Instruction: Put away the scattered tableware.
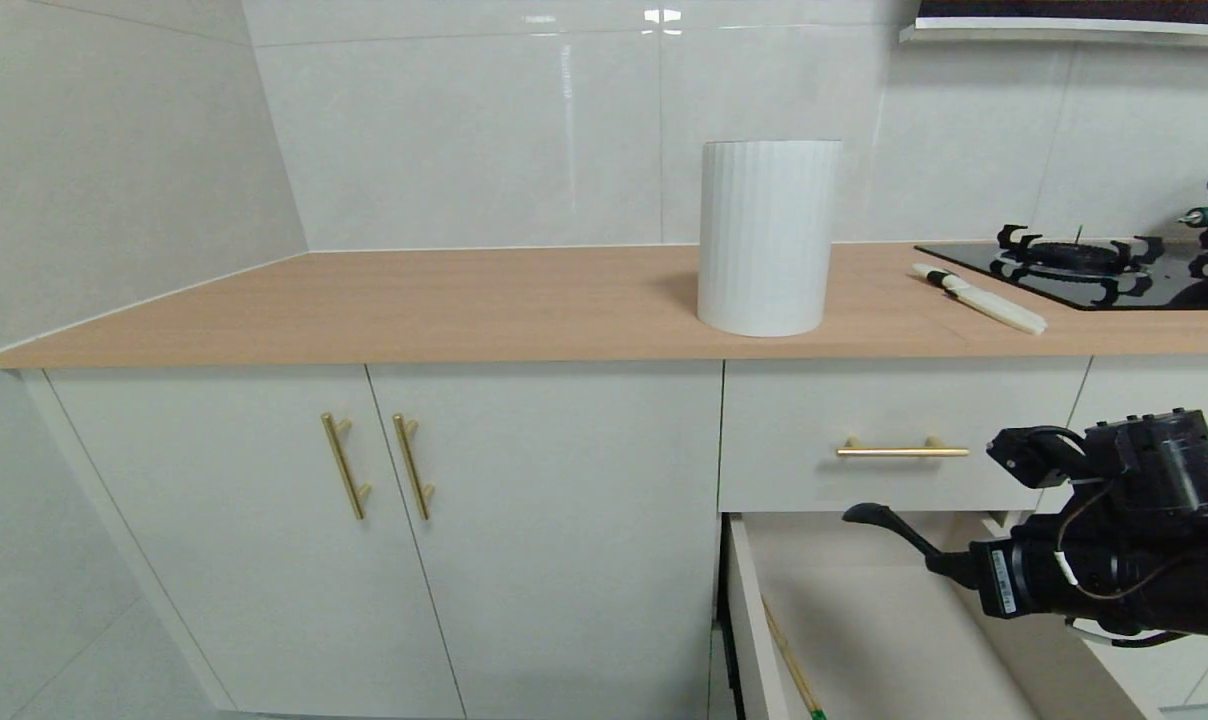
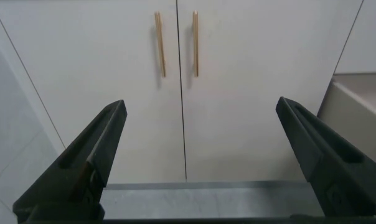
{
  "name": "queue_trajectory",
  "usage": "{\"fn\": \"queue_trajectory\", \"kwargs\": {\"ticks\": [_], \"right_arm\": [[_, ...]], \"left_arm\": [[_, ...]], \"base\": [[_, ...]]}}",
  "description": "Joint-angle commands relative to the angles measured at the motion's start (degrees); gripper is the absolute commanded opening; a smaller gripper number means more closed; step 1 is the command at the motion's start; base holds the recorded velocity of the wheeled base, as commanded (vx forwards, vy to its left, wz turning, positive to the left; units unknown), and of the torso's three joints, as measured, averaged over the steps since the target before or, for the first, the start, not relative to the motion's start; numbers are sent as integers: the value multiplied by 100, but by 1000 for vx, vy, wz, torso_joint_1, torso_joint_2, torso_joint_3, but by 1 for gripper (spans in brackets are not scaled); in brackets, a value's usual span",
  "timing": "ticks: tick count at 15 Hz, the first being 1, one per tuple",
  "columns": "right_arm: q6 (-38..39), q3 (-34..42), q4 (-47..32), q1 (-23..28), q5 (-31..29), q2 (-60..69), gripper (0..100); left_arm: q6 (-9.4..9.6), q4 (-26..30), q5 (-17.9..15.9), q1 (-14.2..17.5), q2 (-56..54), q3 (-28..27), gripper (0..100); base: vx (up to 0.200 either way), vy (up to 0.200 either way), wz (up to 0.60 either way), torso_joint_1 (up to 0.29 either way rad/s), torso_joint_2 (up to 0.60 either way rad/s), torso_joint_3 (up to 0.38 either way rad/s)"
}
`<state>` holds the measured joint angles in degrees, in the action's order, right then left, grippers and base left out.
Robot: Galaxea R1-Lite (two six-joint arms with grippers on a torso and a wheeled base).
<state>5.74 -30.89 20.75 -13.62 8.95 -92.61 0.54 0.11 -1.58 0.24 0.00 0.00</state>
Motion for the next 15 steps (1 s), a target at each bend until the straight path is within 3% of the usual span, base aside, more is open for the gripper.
{"fn": "queue_trajectory", "kwargs": {"ticks": [1,7,10,13,15], "right_arm": [[-3,22,26,-1,-16,-134,0],[6,74,395,-1,-86,-758,0],[173,-22,1203,-1,-587,-2173,0],[305,-286,1256,-1,-1334,-3096,0],[305,-347,1256,-1,-1369,-3316,0]], "left_arm": [[-1,-2,0,2,0,0,100],[-1,-2,0,2,0,0,100],[-1,-2,0,2,0,0,100],[-1,-2,0,2,0,0,100],[-1,-2,0,2,0,0,100]], "base": [[0,0,0,-80,300,203],[0,0,0,-13,57,33],[0,0,0,0,0,0],[0,0,0,0,0,0],[0,0,0,0,0,0]]}}
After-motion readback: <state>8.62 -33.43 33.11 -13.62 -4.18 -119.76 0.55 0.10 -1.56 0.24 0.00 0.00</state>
